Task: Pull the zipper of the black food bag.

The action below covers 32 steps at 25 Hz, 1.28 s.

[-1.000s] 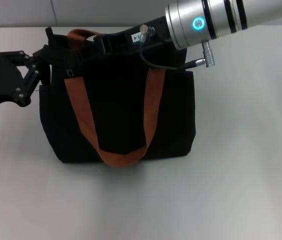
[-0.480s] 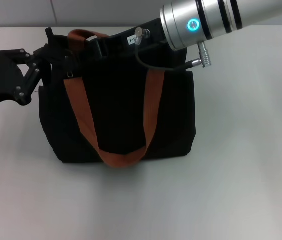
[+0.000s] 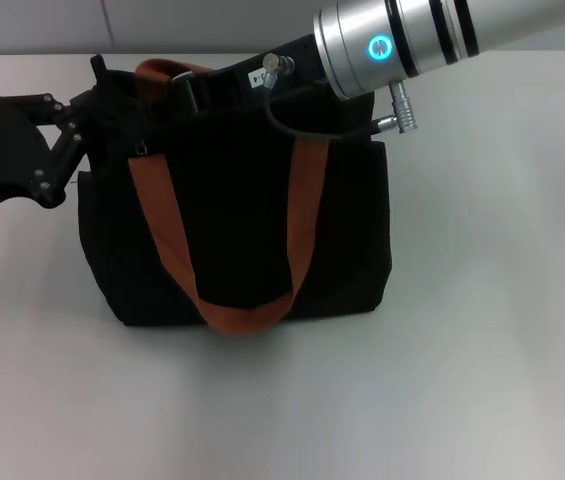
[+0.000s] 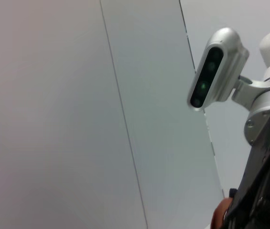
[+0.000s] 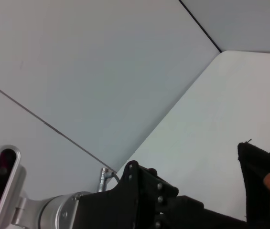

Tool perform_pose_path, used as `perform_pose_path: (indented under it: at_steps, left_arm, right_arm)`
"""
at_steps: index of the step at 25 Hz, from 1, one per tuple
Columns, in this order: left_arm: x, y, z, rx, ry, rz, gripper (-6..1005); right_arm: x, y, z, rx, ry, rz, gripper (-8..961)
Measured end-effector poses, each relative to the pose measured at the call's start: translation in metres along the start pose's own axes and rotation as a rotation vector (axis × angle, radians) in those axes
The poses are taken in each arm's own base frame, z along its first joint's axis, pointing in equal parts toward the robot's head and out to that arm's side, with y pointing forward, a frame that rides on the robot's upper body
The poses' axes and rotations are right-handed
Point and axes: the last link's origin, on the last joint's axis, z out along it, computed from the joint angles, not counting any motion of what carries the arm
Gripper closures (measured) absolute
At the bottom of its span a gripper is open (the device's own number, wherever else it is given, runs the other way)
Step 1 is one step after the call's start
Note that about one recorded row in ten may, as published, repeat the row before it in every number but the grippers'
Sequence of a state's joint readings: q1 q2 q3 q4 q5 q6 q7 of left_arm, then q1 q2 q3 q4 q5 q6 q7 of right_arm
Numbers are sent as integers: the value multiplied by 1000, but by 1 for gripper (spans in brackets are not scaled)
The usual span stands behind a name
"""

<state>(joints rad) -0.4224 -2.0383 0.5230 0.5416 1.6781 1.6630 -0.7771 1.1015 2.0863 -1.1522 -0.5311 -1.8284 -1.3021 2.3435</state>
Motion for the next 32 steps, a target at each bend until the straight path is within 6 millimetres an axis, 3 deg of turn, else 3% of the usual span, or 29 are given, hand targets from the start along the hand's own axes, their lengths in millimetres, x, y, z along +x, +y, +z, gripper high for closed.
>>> perform_pose_path:
  at_steps: [32]
  left_arm:
    - [11,-1,12,-42,52,-5,971]
  right_arm:
    - [-2,2,1,13,6,-41,679]
